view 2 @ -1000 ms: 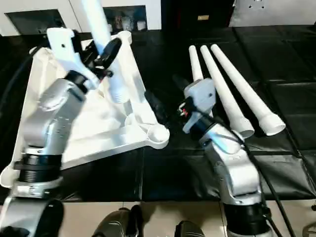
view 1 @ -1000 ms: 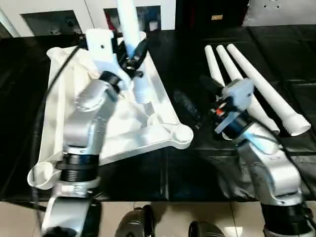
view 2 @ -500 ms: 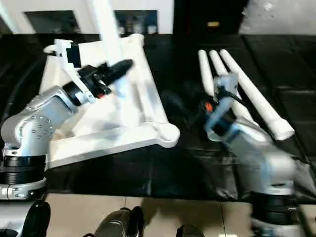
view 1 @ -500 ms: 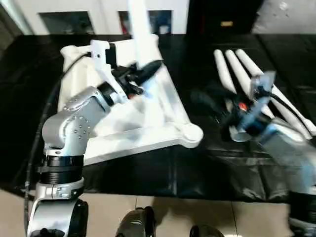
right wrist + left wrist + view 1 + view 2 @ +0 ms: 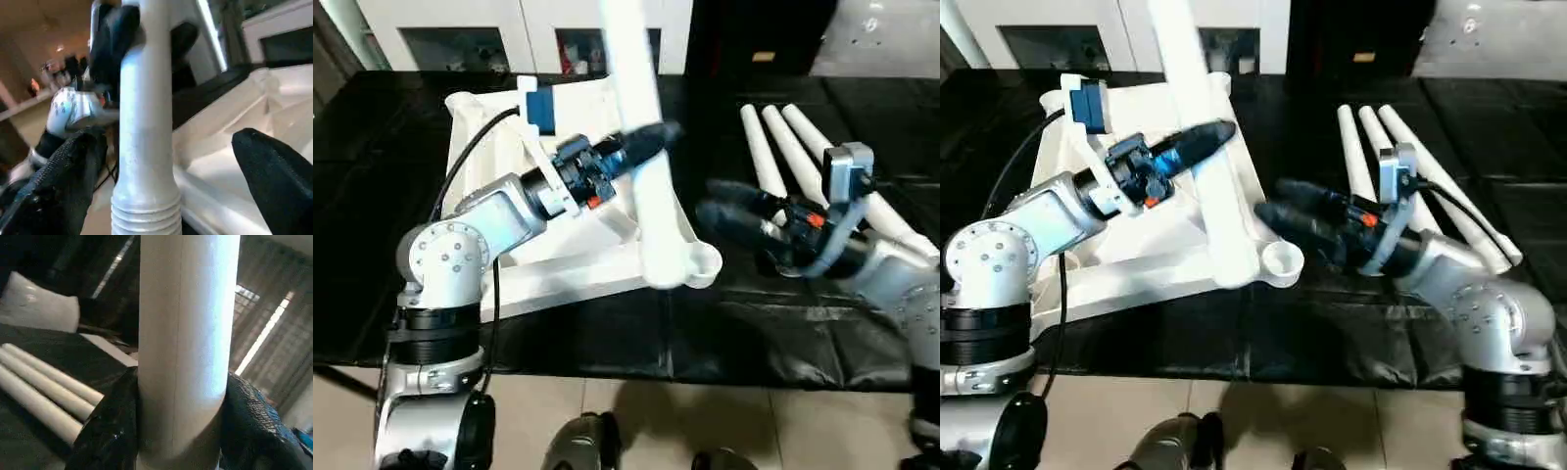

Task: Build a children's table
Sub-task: Pick table leg

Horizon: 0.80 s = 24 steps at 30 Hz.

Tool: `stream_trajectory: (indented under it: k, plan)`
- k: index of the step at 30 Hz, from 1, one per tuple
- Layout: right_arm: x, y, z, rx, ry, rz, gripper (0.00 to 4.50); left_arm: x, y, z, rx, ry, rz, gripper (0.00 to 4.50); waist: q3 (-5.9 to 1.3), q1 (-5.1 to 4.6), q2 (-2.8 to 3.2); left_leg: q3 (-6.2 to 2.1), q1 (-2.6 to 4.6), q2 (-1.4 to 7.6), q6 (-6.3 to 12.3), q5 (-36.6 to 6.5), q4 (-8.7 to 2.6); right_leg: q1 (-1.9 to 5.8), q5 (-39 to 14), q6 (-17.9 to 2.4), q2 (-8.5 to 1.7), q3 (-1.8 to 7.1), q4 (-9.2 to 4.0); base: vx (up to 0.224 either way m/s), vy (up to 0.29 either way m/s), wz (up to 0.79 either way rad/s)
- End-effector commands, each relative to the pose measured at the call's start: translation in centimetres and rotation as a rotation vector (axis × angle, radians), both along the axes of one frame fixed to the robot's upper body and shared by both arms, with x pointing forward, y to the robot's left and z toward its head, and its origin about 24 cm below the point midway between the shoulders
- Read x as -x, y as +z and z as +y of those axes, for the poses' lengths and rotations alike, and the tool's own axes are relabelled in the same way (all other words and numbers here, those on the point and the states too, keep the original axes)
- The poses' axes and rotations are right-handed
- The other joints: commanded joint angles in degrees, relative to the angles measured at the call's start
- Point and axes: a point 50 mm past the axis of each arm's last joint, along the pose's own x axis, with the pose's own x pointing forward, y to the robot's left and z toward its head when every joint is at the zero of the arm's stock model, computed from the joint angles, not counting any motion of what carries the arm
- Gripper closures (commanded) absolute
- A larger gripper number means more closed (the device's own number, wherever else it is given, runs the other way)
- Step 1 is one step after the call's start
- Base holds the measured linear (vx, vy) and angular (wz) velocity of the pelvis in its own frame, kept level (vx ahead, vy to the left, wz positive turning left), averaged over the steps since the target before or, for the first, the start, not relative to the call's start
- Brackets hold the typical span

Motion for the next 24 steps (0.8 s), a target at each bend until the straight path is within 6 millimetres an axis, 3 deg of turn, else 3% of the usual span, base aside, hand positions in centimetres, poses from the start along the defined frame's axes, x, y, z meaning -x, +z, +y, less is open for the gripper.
stream_trajectory:
  k: [1,4,9,12,13,15,17,20,22,23,24]
  plan:
    - [-0.2,0.2,0.4,0.039,0.025,-0.027,0.00,0.4,0.9,-0.5,-0.026,-0.048,-0.053,2.64,-5.45,-0.27,-1.45,-4.25,4.31,5.87,-7.95,-23.54,-5.05,0.52,-21.78,-7.77,-6.40,3.22,-5.41,0.000,0.000,0.00]
    - [-0.3,0.2,0.9,0.089,0.072,-0.039,0.00,0.8,0.8,-1.3,-0.111,-0.079,-0.134,2.64,-5.48,-0.14,-1.55,-4.42,4.66,6.00,-8.50,-25.03,-5.05,0.29,-23.99,-6.85,-6.71,3.38,-6.00,0.000,0.000,0.00]
    - [-0.1,0.1,1.3,0.119,0.129,-0.050,0.00,1.1,0.9,-1.9,-0.165,-0.093,-0.210,2.64,-5.53,-0.36,-1.71,-4.23,4.83,6.01,-9.65,-26.91,-5.36,0.04,-23.19,-6.75,-6.44,3.24,-5.72,0.000,0.000,0.00]
    - [-0.2,-0.2,1.6,0.167,0.164,-0.058,0.00,1.4,1.1,-2.4,-0.181,-0.117,-0.266,2.64,-5.29,-0.46,-2.10,-4.26,4.50,5.96,-9.63,-27.70,-5.19,0.49,-27.11,-6.28,-7.29,3.08,-6.00,0.000,0.000,0.00]
    - [-0.3,-0.3,1.8,0.170,0.180,-0.056,0.00,1.6,1.3,-2.6,-0.172,-0.139,-0.284,2.64,-5.31,-0.45,-2.30,-4.26,4.69,6.03,-9.73,-28.09,-5.12,0.37,-28.05,-6.18,-7.42,3.09,-6.13,0.000,0.000,0.00]
    - [-0.3,-0.3,2.0,0.165,0.209,-0.061,0.00,1.9,1.4,-2.9,-0.163,-0.172,-0.306,2.64,-5.28,-0.48,-2.13,-4.54,5.06,6.05,-10.13,-29.93,-4.86,0.20,-29.72,-6.23,-7.61,3.11,-6.45,0.000,0.000,0.00]
    - [-0.2,-0.3,2.1,0.166,0.227,-0.065,0.00,2.1,1.4,-3.1,-0.165,-0.194,-0.312,2.64,-5.45,-0.57,-2.14,-4.50,5.25,6.15,-10.84,-31.30,-5.25,0.11,-28.35,-6.18,-7.04,2.84,-6.23,0.000,0.000,0.00]
    - [0.1,-0.4,2.4,0.181,0.272,-0.077,0.38,2.6,1.4,-3.4,-0.151,-0.252,-0.312,2.64,-5.04,-0.82,-2.08,-4.36,6.11,5.87,-12.57,-37.69,-5.26,-0.61,-29.84,-6.47,-6.63,2.56,-6.49,0.000,0.000,0.00]
    - [0.1,-0.5,2.4,0.190,0.294,-0.079,0.51,2.8,1.4,-3.6,-0.148,-0.280,-0.322,2.64,-5.02,-0.94,-2.07,-4.51,6.27,5.90,-13.39,-40.54,-5.49,-0.40,-31.40,-6.14,-6.51,2.18,-6.52,0.000,0.000,0.00]
    - [0.1,-0.5,2.4,0.190,0.294,-0.079,0.64,2.8,1.4,-3.6,-0.148,-0.280,-0.322,2.64,-4.83,-1.07,-1.92,-4.30,6.16,5.90,-14.54,-43.55,-6.25,-0.40,-32.07,-5.70,-5.76,1.65,-6.19,0.000,0.000,0.00]
    - [0.1,-0.5,2.4,0.193,0.299,-0.082,0.82,2.9,1.4,-3.7,-0.154,-0.294,-0.326,2.64,-4.80,-1.24,-1.57,-3.49,5.50,5.92,-16.19,-47.59,-8.11,0.04,-31.24,-5.79,-4.17,0.54,-4.94,0.000,0.000,0.00]
